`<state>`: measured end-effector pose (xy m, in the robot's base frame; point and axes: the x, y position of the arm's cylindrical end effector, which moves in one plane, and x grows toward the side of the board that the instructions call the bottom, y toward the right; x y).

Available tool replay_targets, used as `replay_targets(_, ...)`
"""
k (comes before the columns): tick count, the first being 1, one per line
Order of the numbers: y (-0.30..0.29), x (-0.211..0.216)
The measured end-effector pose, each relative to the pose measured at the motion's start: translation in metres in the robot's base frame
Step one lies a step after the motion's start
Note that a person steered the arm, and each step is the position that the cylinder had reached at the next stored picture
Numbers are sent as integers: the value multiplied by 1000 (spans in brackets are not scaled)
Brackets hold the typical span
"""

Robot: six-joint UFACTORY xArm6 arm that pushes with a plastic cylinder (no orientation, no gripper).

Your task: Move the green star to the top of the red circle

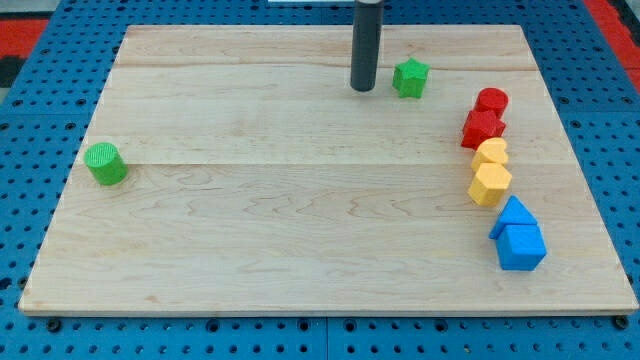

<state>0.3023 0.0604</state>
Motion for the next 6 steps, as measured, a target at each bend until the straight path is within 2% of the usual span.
replay_targets(2,76,-5)
replay_targets(6,117,-5)
